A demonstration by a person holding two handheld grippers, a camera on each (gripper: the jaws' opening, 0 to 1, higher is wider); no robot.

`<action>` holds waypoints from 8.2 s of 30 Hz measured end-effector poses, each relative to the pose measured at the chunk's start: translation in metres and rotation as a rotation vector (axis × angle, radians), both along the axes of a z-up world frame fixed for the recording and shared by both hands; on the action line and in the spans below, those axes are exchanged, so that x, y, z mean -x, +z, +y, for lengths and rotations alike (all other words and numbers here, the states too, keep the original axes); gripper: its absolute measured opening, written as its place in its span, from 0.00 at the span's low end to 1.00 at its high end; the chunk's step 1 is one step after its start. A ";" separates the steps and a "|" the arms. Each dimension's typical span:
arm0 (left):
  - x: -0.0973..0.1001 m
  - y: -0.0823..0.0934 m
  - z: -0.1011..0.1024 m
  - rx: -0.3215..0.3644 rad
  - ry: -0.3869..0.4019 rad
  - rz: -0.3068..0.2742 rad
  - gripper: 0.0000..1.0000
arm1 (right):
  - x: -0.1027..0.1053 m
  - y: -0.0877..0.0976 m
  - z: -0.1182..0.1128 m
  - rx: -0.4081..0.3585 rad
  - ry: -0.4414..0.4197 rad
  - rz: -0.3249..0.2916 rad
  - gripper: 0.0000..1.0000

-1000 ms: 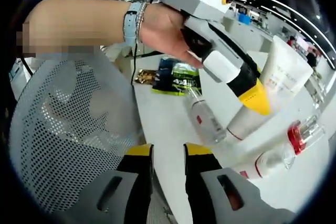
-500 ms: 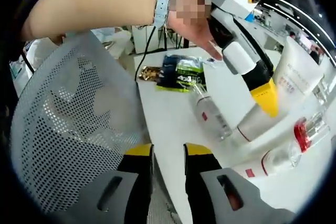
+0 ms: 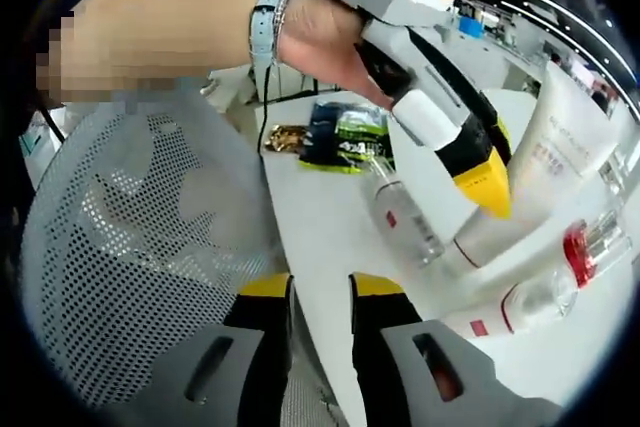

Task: Arrange the skincare products in the storage area until every visible bottle or jar stands upright without overlapping.

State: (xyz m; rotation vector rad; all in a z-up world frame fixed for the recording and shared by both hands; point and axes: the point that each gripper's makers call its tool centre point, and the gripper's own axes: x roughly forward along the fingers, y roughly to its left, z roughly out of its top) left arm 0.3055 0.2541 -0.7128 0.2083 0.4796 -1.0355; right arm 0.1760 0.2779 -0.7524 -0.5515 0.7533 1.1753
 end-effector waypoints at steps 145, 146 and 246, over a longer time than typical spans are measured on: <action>0.057 -0.085 0.076 -0.559 -0.058 0.071 0.22 | -0.006 -0.011 -0.006 0.081 0.010 -0.027 0.18; 0.058 -0.085 0.076 -0.557 -0.058 0.075 0.21 | -0.006 -0.012 -0.006 0.081 0.010 -0.027 0.18; 0.068 0.012 0.041 0.171 0.044 0.481 0.28 | -0.071 0.036 -0.028 -0.004 -0.234 -0.325 0.19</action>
